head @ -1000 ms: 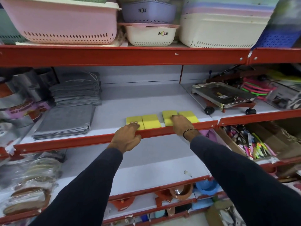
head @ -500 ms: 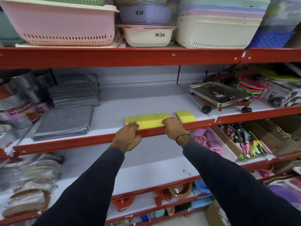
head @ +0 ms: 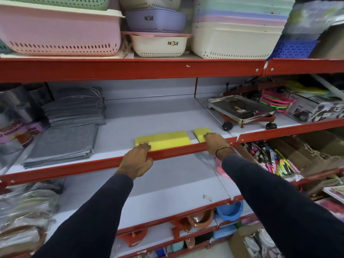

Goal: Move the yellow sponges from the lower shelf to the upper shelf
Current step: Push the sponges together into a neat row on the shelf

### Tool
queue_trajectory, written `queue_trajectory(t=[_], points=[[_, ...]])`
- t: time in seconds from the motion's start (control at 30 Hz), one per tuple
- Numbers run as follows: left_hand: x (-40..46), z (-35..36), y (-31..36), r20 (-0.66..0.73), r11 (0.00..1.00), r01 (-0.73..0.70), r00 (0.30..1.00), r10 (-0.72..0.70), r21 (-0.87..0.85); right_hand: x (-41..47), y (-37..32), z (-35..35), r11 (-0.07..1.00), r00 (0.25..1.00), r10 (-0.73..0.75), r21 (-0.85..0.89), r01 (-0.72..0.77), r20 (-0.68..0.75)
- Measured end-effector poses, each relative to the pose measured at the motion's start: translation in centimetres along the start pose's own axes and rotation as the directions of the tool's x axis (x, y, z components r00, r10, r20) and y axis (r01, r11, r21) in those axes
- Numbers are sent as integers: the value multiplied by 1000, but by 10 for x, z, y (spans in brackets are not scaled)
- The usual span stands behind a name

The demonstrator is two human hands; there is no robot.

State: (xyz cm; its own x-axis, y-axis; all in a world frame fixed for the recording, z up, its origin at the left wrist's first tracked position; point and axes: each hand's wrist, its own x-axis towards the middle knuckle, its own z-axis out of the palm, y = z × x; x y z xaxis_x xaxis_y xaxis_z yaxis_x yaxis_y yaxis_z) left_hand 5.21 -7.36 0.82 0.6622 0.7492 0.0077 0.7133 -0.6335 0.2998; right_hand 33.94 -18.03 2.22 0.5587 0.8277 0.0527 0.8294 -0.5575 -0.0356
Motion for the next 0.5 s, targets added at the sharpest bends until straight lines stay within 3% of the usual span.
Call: queue_trajectory(t=[0.23,0.5], points=[[-1,1,5,-2,1000,13,1000,-13,14,-5,-25,4,995,998,-62,-85,60,-18],[-7,14,11,-39,999,42,998,-43,-9,-29,-56,-5,998,999,-47,-51,48,21]])
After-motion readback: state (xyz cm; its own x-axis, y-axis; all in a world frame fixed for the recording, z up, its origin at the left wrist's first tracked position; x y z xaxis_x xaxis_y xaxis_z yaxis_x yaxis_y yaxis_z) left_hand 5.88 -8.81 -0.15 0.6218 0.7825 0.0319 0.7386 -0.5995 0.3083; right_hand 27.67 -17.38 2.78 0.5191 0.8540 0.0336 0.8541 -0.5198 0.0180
